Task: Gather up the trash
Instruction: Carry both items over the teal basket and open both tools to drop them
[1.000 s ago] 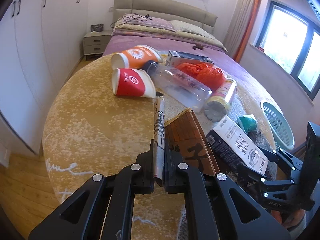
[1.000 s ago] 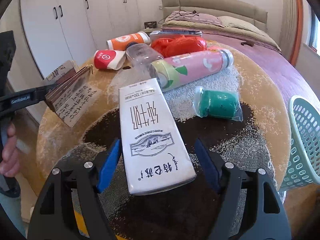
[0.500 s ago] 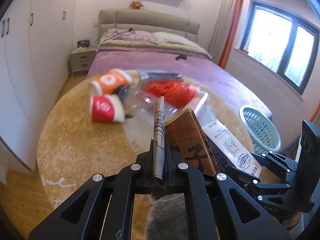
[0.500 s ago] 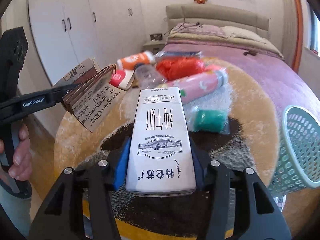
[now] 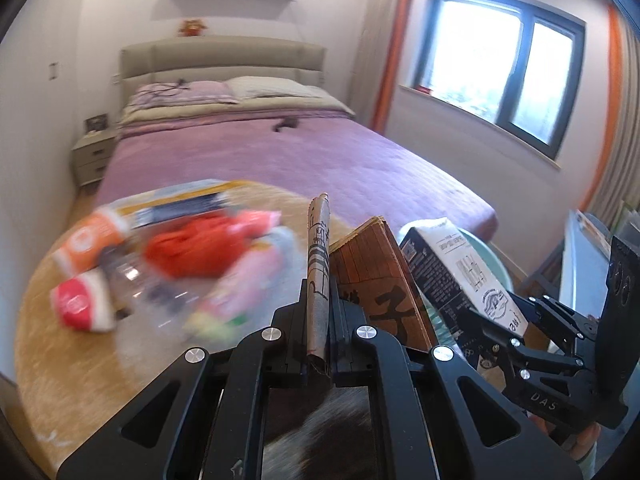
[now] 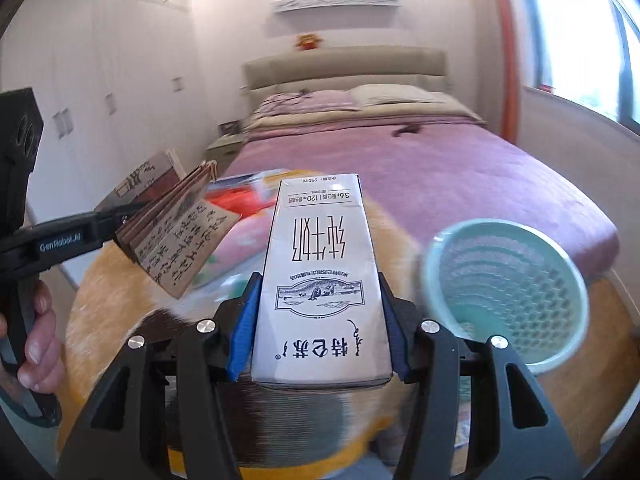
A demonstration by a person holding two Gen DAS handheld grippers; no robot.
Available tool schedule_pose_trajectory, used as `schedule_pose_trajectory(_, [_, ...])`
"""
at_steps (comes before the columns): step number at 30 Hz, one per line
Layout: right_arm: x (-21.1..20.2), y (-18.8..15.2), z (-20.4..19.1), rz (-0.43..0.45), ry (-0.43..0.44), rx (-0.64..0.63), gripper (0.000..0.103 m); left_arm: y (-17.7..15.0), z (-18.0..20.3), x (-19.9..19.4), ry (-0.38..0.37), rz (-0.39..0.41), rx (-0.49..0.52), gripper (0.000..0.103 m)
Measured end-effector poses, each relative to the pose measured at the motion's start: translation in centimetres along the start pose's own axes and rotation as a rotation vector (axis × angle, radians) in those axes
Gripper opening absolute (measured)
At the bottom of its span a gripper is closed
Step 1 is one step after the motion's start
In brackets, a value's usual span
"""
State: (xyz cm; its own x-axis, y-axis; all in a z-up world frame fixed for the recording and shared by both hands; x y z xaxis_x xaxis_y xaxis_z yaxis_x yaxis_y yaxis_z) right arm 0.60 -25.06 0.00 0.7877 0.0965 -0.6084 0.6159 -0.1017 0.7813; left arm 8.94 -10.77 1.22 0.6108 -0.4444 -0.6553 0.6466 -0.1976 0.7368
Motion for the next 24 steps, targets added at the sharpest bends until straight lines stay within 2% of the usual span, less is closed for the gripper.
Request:
schedule_pose_trajectory(8, [0.5, 0.8, 11.2, 0.000, -0.129, 0.215, 0.051, 3.8, 8.4, 7.4, -0.104, -0.059, 0.097, 0.005])
schedule_pose_trajectory(11, [2.3, 0.0, 15.3, -0.039, -0.165, 0.316, 0.051, 4.4, 10.8, 10.7, -0.129, -0.094, 0.101, 0.005])
schedule_pose_trajectory(15, [4.4, -1.6, 19.3, -0.101, -0.215, 0.391, 0.051, 4.1, 13.0, 14.9, -0.147, -0.138, 0.107, 0.005])
schedule_pose_trajectory(20, [6.8, -3.1, 21.3, -0.168, -0.246, 0.434, 0.051, 1.7, 14.1, 19.6, -0.169, -0.225, 0.067, 0.005])
schedule_pose_trajectory(24, [8.6, -3.8, 21.5, -0.207, -0.251, 0.436, 0.051, 0.3, 14.5, 21.8, -0.137, -0.262, 0.082, 0.006])
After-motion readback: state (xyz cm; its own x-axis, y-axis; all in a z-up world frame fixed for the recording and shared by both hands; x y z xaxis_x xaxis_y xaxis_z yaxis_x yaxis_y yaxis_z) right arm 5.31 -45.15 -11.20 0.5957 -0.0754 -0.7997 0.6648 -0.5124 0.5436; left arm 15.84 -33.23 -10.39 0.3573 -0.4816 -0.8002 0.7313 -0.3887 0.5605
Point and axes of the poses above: each gripper's, at about its wrist camera, not at the fingertips, and x roughly the way its jaws point, z to its right, y to its top, the point moved 7 cm from there along x, roughly the way its jaws point, and after that the axes turned 4 degrees about -z, right-handed, at the moved point
